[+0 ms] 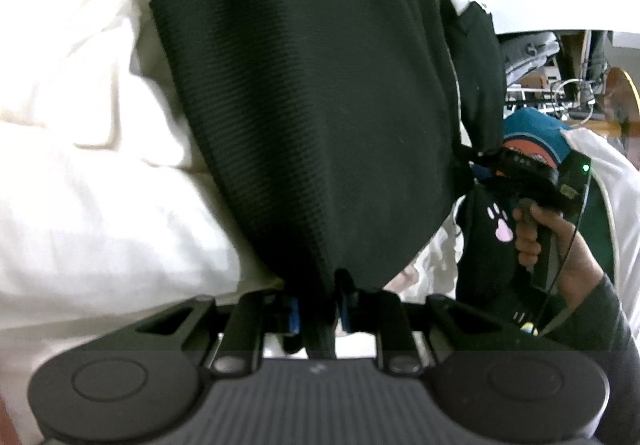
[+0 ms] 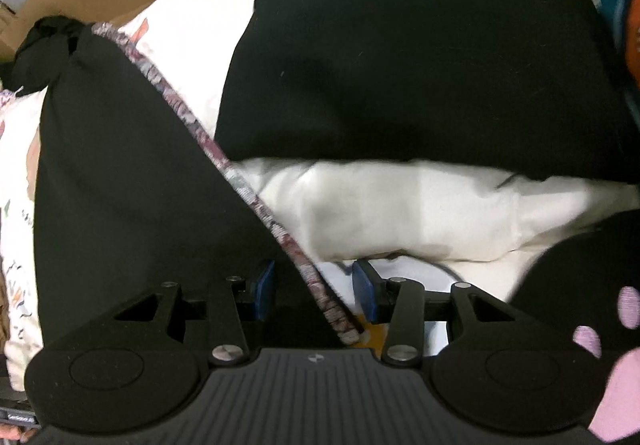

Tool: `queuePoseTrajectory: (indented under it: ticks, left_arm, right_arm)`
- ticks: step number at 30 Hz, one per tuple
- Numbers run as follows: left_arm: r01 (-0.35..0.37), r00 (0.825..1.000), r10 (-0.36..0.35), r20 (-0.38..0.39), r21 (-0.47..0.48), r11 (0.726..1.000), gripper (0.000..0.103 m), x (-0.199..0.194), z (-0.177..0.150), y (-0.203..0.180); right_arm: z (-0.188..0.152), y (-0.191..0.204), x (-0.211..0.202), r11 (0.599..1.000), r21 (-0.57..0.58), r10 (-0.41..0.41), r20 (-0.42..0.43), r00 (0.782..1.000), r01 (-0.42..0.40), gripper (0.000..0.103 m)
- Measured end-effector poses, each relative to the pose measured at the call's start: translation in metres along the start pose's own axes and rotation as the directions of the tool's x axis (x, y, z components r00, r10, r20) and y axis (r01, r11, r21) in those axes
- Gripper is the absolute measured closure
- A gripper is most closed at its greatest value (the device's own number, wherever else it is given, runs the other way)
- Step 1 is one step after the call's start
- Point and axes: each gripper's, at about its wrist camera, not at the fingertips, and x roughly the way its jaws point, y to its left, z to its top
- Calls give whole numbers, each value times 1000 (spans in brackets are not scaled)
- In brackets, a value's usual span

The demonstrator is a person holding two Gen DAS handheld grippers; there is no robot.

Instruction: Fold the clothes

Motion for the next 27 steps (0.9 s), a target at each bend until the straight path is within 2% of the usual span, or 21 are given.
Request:
queuePoseTrajectory:
  ticks: [6, 8, 9, 10, 12, 15, 19, 23, 27]
  left_arm:
    - [-9, 1000, 9, -1, 3, 1000, 87, -1, 0, -2]
    - [-28, 1000, 29, -6, 23, 999, 91, -2, 2, -6]
    - [-32, 999, 32, -7, 25, 999, 93, -3, 2, -8]
    - [-39, 999, 39, -11, 33, 999, 93, -4, 3, -11]
    - [-55, 998, 57, -31, 58, 997, 95, -6, 5, -15]
    - [-57, 997, 62, -48, 98, 994, 97, -14, 13, -24]
    - [-38, 999, 42, -30, 134, 990, 97, -34, 25, -38]
    - [-36, 999, 34, 10, 169, 985, 97, -65, 39, -61]
    - [-28, 1000, 25, 18, 252, 967, 98, -98, 51, -90]
  right_arm:
    - [-3, 12, 16, 998, -55, -8, 27, 1000, 9, 57]
    - [-2, 12, 14, 998, -56, -6, 23, 1000, 8, 67]
    - [-1, 13, 13, 998, -55, 8, 14, 1000, -7, 84]
    - [-1, 13, 11, 998, -54, 16, 7, 1000, -16, 92]
    - [-1, 16, 5, 998, -67, 17, 1, 1000, -17, 95]
    - [-1, 16, -5, 998, -36, 55, 1, 998, -55, 96]
    - [-2, 14, -25, 990, 28, 137, 32, 990, -138, 96]
    - [-4, 16, -44, 976, 62, 206, 69, 976, -211, 97]
    - [-9, 21, -68, 953, 69, 288, 101, 952, -296, 97]
